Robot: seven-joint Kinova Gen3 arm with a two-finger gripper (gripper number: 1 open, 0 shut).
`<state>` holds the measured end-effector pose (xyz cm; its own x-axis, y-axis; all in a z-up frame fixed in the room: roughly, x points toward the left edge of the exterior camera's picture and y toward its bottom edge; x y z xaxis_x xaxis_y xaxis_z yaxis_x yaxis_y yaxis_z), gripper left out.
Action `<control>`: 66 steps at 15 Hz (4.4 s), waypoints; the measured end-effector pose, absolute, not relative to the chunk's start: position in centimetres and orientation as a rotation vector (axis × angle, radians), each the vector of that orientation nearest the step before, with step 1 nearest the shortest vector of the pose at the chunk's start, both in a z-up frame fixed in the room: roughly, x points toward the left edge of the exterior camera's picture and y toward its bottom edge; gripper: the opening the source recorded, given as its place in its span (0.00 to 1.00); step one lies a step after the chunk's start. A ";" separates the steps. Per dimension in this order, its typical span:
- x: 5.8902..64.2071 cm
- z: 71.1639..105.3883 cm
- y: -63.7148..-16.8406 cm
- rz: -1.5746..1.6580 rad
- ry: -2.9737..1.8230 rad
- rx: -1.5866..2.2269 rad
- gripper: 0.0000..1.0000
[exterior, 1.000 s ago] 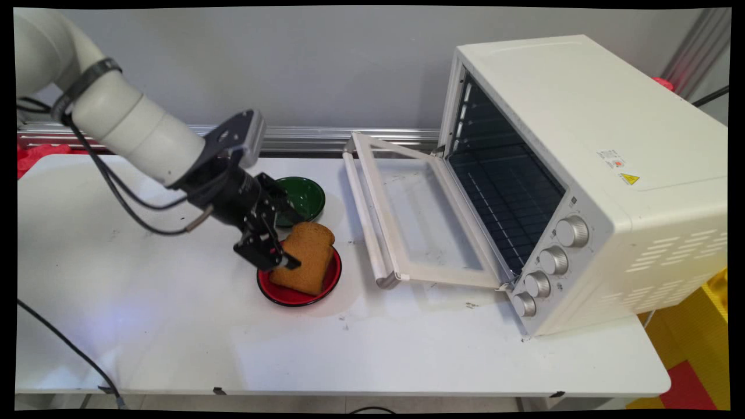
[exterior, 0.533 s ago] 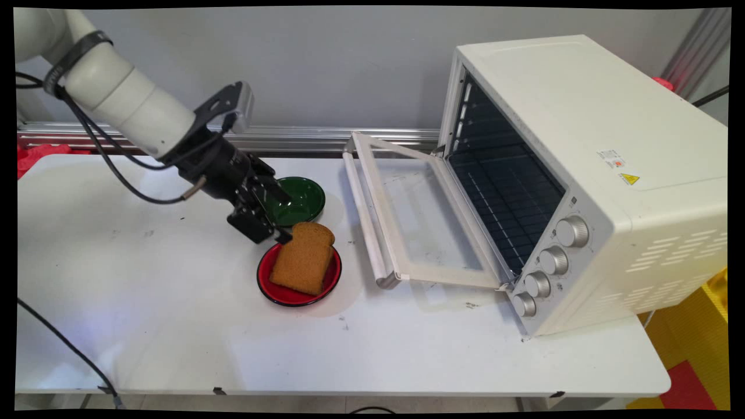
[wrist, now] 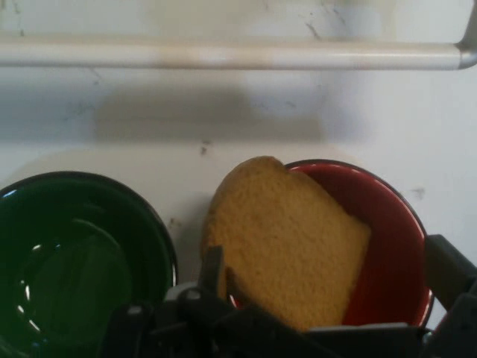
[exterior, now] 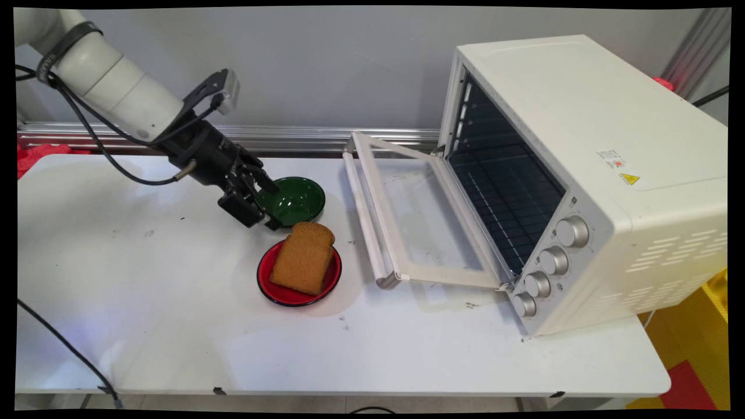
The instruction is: Close the oven
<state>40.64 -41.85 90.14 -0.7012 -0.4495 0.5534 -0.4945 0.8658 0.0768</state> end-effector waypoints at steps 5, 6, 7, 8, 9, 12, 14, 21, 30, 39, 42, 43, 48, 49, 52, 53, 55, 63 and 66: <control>42.3 89.6 -43.2 0.098 -2.449 0.679 1.00; 42.6 89.5 -43.4 0.098 -2.448 0.676 1.00; 42.9 89.4 -43.6 0.098 -2.447 0.674 1.00; 43.1 89.3 -43.8 0.097 -2.444 0.672 1.00; 43.2 89.2 -44.0 0.097 -2.443 0.669 1.00; 43.6 89.0 -44.4 0.098 -2.438 0.666 0.00; 43.8 89.0 -44.7 0.098 -2.434 0.668 0.00; 44.3 88.6 -45.3 0.078 -2.424 0.678 0.00; 41.8 86.7 -47.2 0.086 -2.374 0.653 0.00; 37.7 81.7 -50.1 0.112 -2.361 0.605 0.00; 36.8 79.8 -51.0 0.120 -2.360 0.598 0.00; 36.6 79.4 -51.2 0.122 -2.360 0.598 0.00; 35.6 77.7 -52.1 0.126 -2.337 0.587 0.00; 35.4 77.6 -52.2 0.125 -2.327 0.581 0.00; 34.9 77.6 -52.4 0.122 -2.299 0.565 0.00; 34.8 77.6 -52.5 0.121 -2.292 0.562 0.00; 34.6 77.9 -52.6 0.120 -2.270 0.554 0.00; 33.6 81.0 -53.4 0.132 -2.187 0.518 0.00; 32.8 82.8 -53.9 0.138 -2.151 0.507 0.00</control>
<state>32.76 -53.94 82.78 -0.5160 -0.3058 0.8001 -0.4059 0.9099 0.0860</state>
